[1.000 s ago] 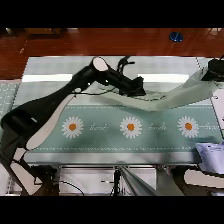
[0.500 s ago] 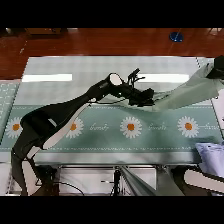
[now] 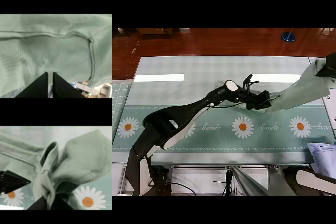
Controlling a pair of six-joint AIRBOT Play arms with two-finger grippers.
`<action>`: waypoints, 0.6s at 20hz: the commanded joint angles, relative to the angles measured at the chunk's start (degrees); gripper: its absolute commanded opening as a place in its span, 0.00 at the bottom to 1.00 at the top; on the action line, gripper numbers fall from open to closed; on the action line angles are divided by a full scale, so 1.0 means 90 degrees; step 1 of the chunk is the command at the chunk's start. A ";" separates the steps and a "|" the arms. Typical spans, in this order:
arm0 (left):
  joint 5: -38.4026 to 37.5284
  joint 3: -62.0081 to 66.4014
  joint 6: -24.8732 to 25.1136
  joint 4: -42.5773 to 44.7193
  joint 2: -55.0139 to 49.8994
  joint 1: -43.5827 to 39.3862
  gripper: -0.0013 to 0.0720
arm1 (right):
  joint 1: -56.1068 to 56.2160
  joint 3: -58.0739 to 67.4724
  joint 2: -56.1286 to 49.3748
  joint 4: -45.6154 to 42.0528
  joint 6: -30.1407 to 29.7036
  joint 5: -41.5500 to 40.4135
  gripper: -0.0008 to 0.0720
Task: Fold the shirts.
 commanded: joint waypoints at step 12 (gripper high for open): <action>-0.0168 0.0605 -0.0068 -0.0391 -0.0554 -0.0192 0.05 | 0.1258 0.0000 0.0005 -0.0335 0.0172 -0.0017 0.05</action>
